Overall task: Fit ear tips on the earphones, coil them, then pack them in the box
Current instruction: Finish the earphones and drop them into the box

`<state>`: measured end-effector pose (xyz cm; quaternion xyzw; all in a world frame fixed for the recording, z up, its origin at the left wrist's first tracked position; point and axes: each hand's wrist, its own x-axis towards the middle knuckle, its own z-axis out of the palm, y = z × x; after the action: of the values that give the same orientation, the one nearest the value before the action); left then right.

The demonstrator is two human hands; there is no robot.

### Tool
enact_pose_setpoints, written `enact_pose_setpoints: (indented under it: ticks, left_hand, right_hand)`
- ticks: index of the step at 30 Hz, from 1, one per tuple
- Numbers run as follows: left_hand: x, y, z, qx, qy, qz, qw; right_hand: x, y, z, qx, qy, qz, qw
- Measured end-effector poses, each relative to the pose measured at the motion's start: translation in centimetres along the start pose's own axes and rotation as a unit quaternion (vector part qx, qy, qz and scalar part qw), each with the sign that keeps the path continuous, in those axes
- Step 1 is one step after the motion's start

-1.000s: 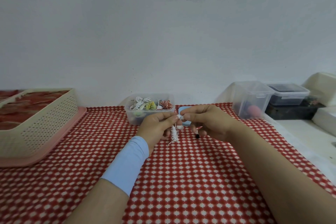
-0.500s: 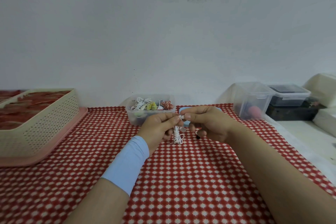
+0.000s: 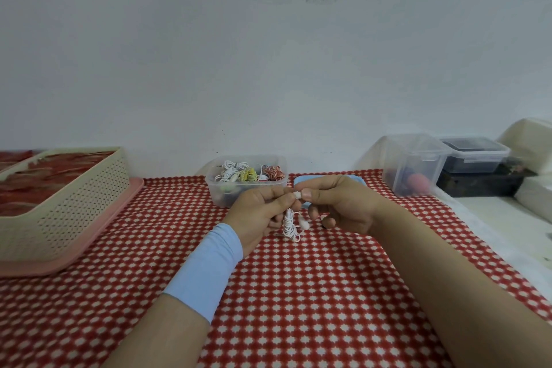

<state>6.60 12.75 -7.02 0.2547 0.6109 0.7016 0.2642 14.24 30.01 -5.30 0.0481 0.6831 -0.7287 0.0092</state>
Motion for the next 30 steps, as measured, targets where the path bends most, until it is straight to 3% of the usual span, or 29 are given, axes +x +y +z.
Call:
enact_pose_setpoints:
  ticks: [9, 15, 23, 27, 30]
  left_hand:
    - [0.6, 0.1, -0.1, 0.015, 0.055, 0.016, 0.998]
    - [0.6, -0.4, -0.1, 0.104, 0.054, 0.043, 0.992]
    - [0.6, -0.5, -0.2, 0.1, 0.075, 0.041, 0.991]
    - [0.5, -0.5, -0.3, 0.104, 0.067, 0.036, 0.992]
    - [0.6, -0.5, -0.4, 0.067, 0.054, 0.027, 0.996]
  right_hand:
    - [-0.5, -0.7, 0.4, -0.054, 0.065, -0.045, 0.995]
    - [-0.4, -0.6, 0.7, -0.15, 0.096, -0.09, 0.98]
    - [-0.4, -0.4, 1.1, -0.19, 0.14, -0.117, 0.965]
    - [-0.5, -0.5, 1.4, -0.217, 0.137, -0.126, 0.958]
    - [-0.9, -1.0, 1.2, -0.153, 0.097, -0.083, 0.98]
